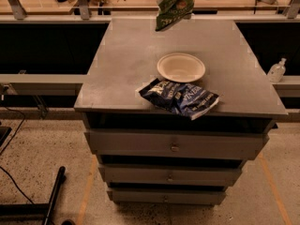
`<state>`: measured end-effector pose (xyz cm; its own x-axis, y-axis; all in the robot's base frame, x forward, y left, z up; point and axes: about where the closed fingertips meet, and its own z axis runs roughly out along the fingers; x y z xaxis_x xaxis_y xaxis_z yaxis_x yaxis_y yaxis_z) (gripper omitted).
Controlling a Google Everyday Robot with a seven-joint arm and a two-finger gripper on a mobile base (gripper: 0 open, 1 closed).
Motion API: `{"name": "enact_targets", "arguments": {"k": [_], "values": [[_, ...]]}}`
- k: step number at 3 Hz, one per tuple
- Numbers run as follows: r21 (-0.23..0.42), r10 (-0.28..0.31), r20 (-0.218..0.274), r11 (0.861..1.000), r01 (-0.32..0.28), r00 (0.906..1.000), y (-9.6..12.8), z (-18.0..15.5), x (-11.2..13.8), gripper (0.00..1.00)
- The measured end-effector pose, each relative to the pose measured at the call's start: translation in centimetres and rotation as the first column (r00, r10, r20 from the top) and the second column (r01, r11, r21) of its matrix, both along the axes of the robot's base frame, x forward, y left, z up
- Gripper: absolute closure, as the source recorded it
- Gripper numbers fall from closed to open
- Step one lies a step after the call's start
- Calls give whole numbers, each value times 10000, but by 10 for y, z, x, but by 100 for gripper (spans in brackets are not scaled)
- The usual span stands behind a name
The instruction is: Place green jalapeno chip bag into paper bowl
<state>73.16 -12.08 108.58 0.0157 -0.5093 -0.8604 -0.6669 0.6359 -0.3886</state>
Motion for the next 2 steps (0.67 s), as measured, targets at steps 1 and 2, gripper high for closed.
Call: {"name": "enact_targets", "arguments": {"k": [1,2], "values": [[283,1020,179,9943,-1025,9946,-15,10,-14,100],[758,1756,382,9811,-1780,9837,-37,24,-41,100]]}}
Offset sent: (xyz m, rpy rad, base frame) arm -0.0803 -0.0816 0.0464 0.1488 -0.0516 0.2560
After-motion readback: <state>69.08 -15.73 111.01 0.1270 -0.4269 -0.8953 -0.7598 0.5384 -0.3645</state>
